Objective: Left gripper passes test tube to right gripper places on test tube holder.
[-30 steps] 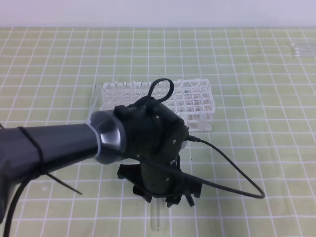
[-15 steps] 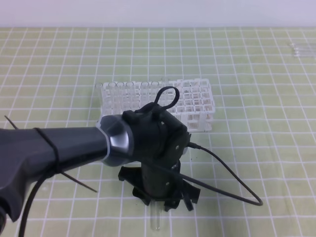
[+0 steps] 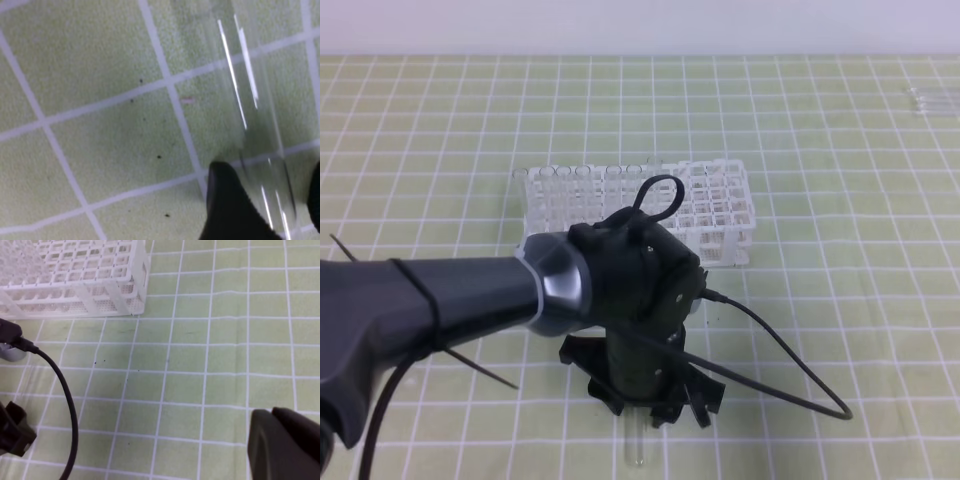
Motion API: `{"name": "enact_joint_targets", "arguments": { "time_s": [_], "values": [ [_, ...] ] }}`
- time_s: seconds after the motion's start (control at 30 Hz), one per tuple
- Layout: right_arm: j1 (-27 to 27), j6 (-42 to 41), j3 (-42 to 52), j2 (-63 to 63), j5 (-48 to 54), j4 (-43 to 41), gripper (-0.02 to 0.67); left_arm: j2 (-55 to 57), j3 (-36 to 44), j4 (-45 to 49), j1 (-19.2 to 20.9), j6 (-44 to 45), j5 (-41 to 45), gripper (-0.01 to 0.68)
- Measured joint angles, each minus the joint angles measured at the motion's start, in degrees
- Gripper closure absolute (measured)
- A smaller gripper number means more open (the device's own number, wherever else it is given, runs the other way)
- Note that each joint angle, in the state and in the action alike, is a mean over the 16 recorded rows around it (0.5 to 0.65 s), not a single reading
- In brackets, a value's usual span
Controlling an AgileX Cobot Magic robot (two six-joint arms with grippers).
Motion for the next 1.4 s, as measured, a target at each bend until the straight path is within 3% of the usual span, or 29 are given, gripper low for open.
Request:
{"name": "enact_joint_targets", "arguments": {
  "time_s": [0.5, 0.77, 1.07, 1.4],
  "values": [
    [1.82, -0.12, 0.00, 0.00, 0.00, -0.14, 0.665, -0.01, 0.03, 0.59, 0.02, 7.43, 4.08, 0.620],
    [1.88, -0.12, 0.00, 0.00, 0.00, 0.00, 0.665, -5.19, 0.10, 1.29, 0.01, 10.27, 3.88, 0.611],
    [1.88, -1.80, -1.14, 0.12, 0.44, 3.00, 0.665, -19.40, 1.96, 3.45, -0.01, 13.42, -2.46, 0.585],
    [1.88, -8.66, -5.90, 3.76, 1.13, 11.74, 0.665, -41.46, 16.60, 7.32, 0.00, 14.38, -15.31, 0.604]
  ]
}}
